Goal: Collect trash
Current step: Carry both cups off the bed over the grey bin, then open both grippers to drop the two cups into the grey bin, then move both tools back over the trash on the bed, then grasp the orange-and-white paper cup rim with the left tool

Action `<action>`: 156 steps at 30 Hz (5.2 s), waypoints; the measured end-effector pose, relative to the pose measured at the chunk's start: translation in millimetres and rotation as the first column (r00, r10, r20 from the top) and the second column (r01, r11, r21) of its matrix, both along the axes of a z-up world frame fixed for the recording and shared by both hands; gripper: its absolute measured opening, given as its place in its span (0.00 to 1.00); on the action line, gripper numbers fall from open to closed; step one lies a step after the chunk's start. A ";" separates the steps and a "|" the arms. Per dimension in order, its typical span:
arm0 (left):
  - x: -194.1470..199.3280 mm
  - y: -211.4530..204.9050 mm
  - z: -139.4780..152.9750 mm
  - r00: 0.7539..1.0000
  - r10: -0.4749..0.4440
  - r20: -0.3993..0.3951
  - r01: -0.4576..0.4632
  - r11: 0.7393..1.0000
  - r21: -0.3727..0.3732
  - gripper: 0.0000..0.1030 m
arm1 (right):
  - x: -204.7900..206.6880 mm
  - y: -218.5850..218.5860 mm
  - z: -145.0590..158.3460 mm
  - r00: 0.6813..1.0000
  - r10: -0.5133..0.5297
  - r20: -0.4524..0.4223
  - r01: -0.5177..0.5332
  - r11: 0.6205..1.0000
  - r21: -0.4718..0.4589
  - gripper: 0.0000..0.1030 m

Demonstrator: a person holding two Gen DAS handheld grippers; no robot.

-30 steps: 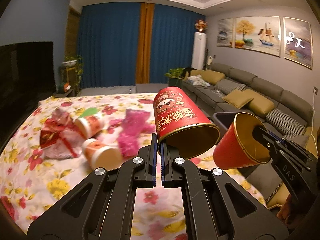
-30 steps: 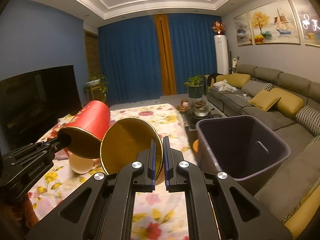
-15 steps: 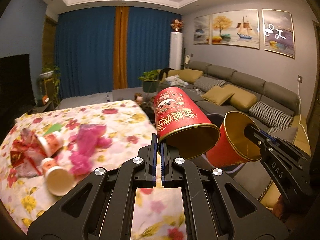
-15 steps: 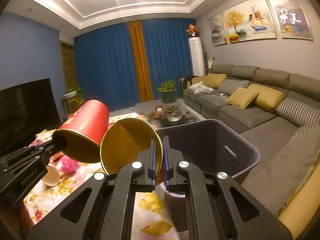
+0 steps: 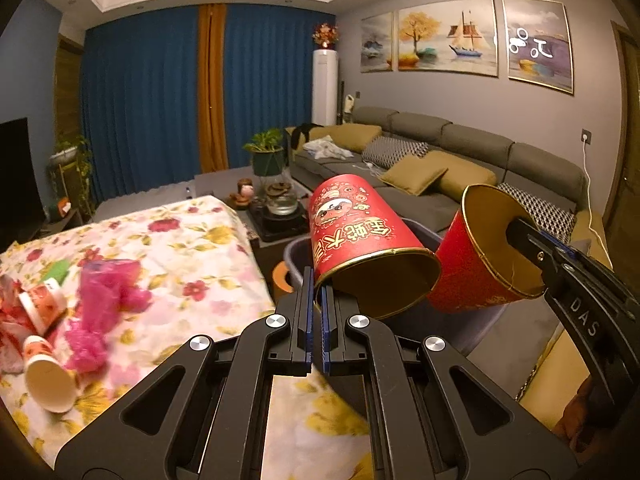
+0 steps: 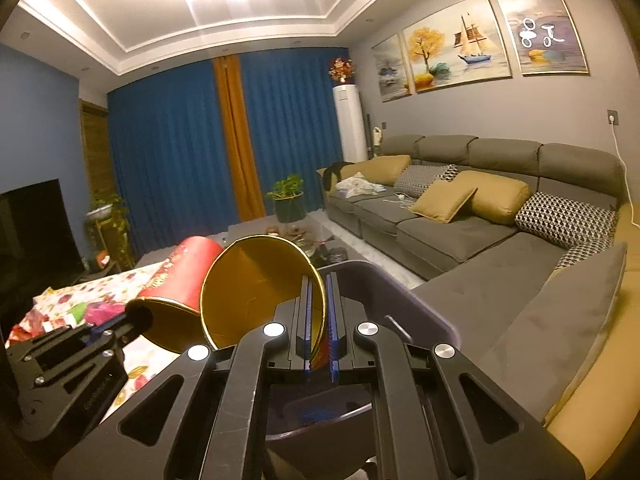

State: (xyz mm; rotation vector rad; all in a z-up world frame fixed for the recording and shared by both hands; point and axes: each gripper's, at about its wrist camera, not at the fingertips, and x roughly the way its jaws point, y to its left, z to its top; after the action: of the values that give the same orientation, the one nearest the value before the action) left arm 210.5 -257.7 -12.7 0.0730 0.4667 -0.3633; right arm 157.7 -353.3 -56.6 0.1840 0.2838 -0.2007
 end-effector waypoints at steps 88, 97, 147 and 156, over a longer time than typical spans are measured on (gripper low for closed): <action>-59.4 162.0 -4.8 0.933 0.360 -0.006 -0.360 0.933 -0.001 0.80 | -20.1 131.1 3.8 0.967 0.251 -0.050 -0.252 0.968 -0.014 0.77; -72.6 243.9 -20.1 0.876 0.480 -0.034 -0.481 0.877 -0.005 0.80 | -13.2 191.9 -5.3 0.933 0.348 -0.088 -0.352 0.935 -0.037 0.76; -34.6 325.7 -13.7 0.845 0.521 -0.120 -0.532 0.840 -0.102 0.02 | 78.1 293.7 -35.3 0.859 0.457 -0.229 -0.479 0.876 -0.048 0.70; -18.3 337.9 -16.1 0.828 0.555 -0.082 -0.561 0.823 -0.085 0.02 | 120.7 318.9 -53.7 0.854 0.440 -0.276 -0.470 0.881 -0.050 0.67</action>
State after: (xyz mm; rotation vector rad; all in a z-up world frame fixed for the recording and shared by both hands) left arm 192.3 80.3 -28.8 -0.1791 0.4990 0.1937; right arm 278.3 -34.4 -110.3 -0.0312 0.5649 0.2368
